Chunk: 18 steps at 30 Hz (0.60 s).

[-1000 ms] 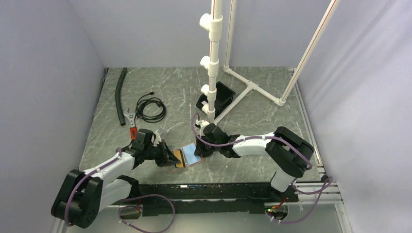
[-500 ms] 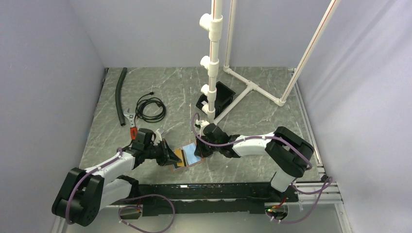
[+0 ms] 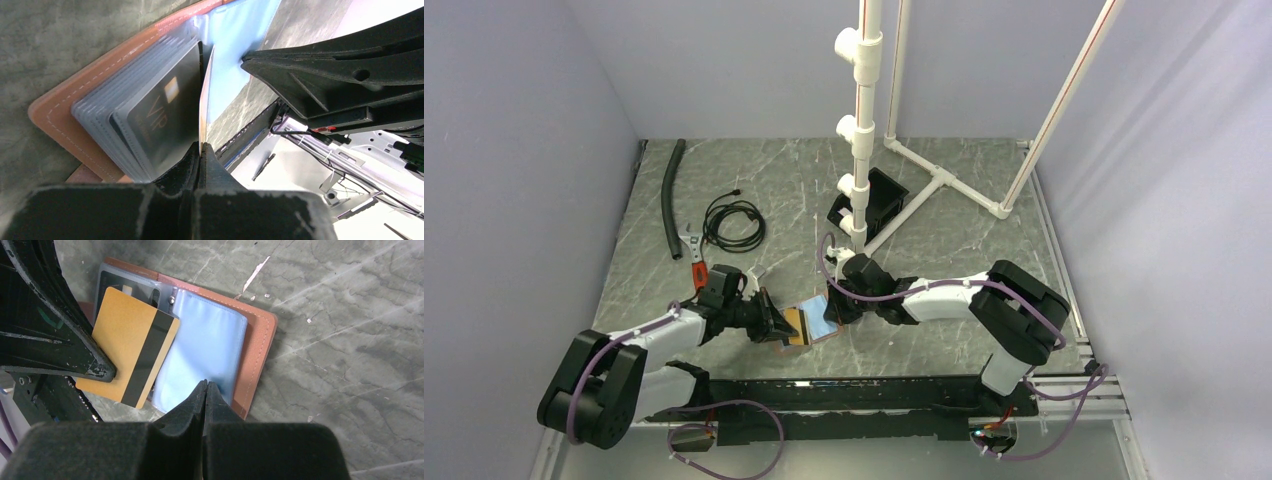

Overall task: Put the credit cards into the card holder
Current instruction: Insert the credit card into the card holder.

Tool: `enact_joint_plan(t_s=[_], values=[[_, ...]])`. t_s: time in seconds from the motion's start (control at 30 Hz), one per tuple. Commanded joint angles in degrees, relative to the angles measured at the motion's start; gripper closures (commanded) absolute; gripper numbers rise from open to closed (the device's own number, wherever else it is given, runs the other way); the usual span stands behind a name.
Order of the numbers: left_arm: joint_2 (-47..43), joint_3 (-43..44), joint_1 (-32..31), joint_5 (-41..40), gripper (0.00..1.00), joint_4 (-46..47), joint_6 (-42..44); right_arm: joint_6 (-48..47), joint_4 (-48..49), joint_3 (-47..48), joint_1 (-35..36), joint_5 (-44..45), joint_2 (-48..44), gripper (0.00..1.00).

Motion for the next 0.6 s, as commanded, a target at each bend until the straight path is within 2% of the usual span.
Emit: enact_joint_plan(t_s=[0.0, 0.43, 0.57], values=[[-1.1, 1.8, 0.2, -2.8, 1.00, -4.9, 3.9, -0.9, -2.1, -0.1, -0.2, 1.6, 2.3, 1.00], [1.8, 1.0, 0.3, -2.1, 1.00, 0.3, 2.6, -1.1, -2.0, 0.2, -0.1, 0.9, 3.1, 1.00], [3.4, 0.8, 0.3, -2.7, 1.00, 4.5, 1.8, -1.3, -2.0, 0.5, -0.1, 0.7, 3.7, 1.00]])
